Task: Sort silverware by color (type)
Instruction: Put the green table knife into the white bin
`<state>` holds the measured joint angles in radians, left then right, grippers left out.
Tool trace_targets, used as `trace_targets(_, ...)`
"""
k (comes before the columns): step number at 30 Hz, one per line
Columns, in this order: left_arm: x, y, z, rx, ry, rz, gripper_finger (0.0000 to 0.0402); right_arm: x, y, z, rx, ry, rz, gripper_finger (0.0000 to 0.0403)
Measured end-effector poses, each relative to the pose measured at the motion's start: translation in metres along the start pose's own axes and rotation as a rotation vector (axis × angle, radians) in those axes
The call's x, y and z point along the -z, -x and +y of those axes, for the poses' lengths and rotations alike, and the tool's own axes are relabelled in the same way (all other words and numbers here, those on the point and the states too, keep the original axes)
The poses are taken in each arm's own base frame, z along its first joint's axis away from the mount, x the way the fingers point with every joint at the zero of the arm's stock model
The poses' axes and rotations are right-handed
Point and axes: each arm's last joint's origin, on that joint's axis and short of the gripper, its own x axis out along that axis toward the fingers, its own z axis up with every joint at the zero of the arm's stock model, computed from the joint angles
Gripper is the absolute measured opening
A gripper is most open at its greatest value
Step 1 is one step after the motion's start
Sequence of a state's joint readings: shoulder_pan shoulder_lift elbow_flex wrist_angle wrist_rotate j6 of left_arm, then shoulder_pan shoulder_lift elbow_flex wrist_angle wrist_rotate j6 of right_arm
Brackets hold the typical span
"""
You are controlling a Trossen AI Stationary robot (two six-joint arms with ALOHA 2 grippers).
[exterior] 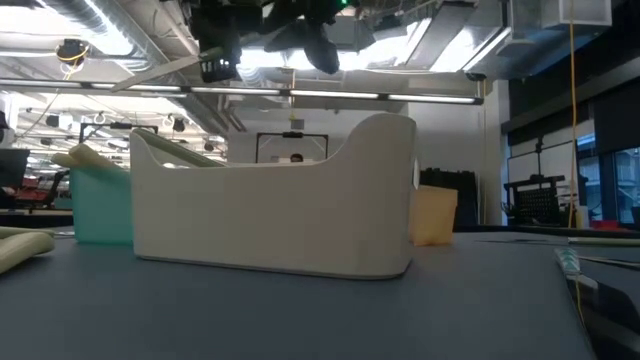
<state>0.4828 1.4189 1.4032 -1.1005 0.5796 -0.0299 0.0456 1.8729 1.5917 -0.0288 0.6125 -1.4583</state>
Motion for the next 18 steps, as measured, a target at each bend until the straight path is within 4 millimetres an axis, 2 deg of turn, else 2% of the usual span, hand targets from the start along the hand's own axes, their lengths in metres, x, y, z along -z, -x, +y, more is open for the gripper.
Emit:
trace_targets(4, 0.0, 0.0, 0.002, -0.053, 0.047, -0.001, 0.0021, 0.004, 0.004, 0.009, -0.108, -0.06, 0.025, 0.0116)
trace_targets(9, -0.001, -0.001, 0.002, -0.104, 0.102, -0.014, 0.0021, 0.021, 0.022, 0.01, -0.252, -0.173, 0.079, 0.0115)
trace_targets(18, -0.009, -0.015, -0.02, -0.196, 0.216, -0.112, 0.002, 0.08, 0.044, 0.005, -0.481, -0.434, 0.221, 0.0115)
